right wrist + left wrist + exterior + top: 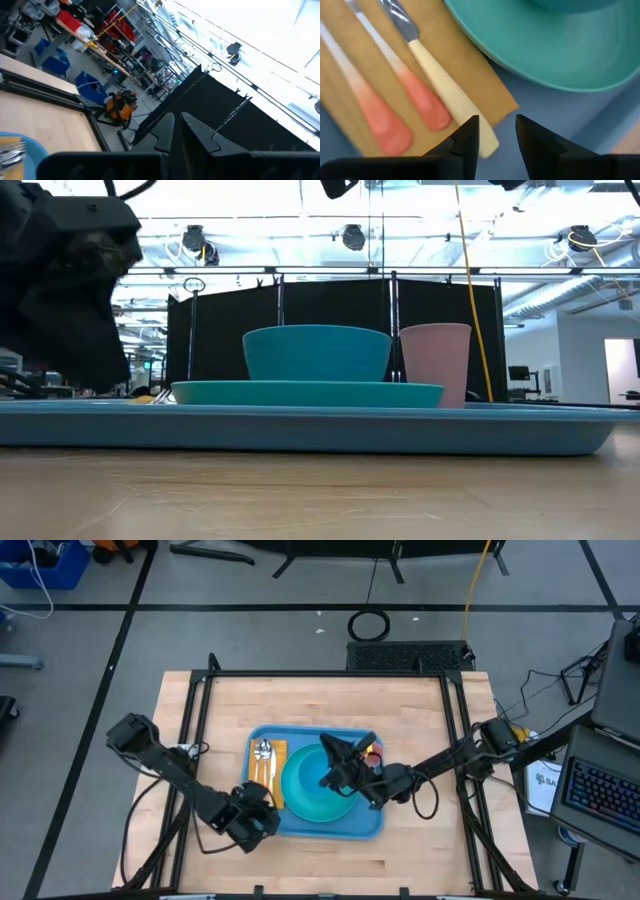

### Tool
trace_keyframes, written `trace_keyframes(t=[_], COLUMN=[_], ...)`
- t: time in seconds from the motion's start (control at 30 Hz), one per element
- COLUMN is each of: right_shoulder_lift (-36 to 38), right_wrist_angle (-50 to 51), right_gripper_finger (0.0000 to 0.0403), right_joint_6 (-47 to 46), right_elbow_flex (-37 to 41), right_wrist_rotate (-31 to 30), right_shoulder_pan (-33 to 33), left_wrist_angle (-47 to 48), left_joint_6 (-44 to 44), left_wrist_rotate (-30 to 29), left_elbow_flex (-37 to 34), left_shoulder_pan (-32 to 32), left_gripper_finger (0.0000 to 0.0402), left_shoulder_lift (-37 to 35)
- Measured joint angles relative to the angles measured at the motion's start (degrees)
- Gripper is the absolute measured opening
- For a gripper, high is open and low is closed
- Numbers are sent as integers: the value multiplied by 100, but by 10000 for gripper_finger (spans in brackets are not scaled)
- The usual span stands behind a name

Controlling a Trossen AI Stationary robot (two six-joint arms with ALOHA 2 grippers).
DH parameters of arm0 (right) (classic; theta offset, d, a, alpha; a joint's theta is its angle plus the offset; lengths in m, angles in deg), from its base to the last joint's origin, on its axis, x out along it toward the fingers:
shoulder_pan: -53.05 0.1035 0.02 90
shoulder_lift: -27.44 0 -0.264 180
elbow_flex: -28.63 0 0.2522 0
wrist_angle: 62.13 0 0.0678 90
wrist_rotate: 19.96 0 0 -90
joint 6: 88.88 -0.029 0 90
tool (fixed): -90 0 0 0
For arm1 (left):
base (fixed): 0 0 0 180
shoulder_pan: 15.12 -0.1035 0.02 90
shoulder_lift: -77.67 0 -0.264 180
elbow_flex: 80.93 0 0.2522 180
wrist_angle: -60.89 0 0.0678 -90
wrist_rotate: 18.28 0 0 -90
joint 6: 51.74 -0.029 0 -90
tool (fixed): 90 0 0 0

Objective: Set up tray
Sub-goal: Adjust the yellow knife on the yellow napkin on the blue serving tray

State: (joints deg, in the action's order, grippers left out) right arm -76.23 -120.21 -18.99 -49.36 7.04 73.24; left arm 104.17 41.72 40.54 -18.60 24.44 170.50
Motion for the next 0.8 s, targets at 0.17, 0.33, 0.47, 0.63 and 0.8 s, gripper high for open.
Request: trace_keyframes(t=[0.17, 0.33, 0.47, 0.63, 0.8], right_shoulder_lift=[120, 175, 170, 170, 170], right_wrist_angle=[-7, -54, -31, -35, -35], right_gripper_finger=[25, 25, 25, 25, 25], right_joint_6=[1, 96, 112, 111, 111], right_elbow_flex=[0, 0, 0, 0, 0], right_wrist_rotate=[10, 22, 15, 20, 23], right_shoulder_pan=[-1, 17, 15, 15, 13], left_wrist_angle=[44, 187, 609, 608, 516], left_joint_6=[120, 297, 540, 565, 589], left_wrist_rotate=[99, 98, 400, 428, 488], left_elbow_flex=[150, 165, 165, 165, 165], left_shoulder_pan=[-56, -25, -107, -129, -167], left_gripper_finger=[175, 206, 209, 209, 209], left_shoulder_lift=[184, 182, 182, 182, 313])
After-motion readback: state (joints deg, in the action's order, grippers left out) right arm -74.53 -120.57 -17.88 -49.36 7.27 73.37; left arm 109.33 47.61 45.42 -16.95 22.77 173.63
